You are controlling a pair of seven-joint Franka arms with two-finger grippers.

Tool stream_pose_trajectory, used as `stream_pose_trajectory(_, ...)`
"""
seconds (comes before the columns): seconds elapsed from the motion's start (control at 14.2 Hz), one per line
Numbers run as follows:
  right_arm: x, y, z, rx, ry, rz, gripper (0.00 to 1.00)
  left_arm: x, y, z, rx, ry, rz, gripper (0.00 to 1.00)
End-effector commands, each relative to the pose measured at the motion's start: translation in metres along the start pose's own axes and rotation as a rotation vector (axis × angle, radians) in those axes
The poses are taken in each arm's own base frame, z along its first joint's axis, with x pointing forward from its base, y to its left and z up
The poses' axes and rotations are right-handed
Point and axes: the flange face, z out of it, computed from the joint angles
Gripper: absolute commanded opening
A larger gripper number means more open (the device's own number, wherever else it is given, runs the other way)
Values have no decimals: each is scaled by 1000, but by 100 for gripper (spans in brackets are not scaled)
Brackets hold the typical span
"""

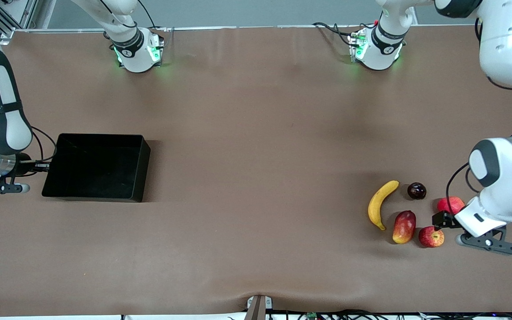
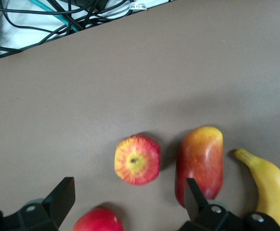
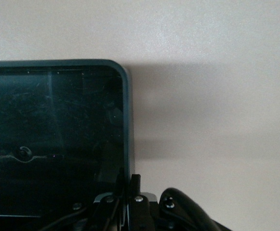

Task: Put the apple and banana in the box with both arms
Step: 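Grasp the red-yellow apple with the left gripper while the right gripper hovers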

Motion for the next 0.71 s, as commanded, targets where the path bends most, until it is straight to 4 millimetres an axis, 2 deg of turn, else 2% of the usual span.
stream_pose_trajectory(0.0, 0, -5, -9, 1, 6, -40, 0, 6, -4, 21, 20, 49, 64, 100)
stream_pose_trajectory(0.14, 5, -9, -26, 27, -15, -36, 0, 1, -8, 40, 17, 44, 81, 100)
stream_pose_trajectory(0.28, 14, -22, -55, 76, -36, -37, 0, -3, -5, 54, 11, 27, 134, 100)
stream_pose_trajectory(0.42, 22, -49, -81, 107, -61, -53, 0, -8, -5, 71, 4, 14, 146, 100)
stream_pose_trajectory(0.63, 32, -91, -92, 134, -67, 3, 0, -16, -13, 89, -5, 11, 124, 100)
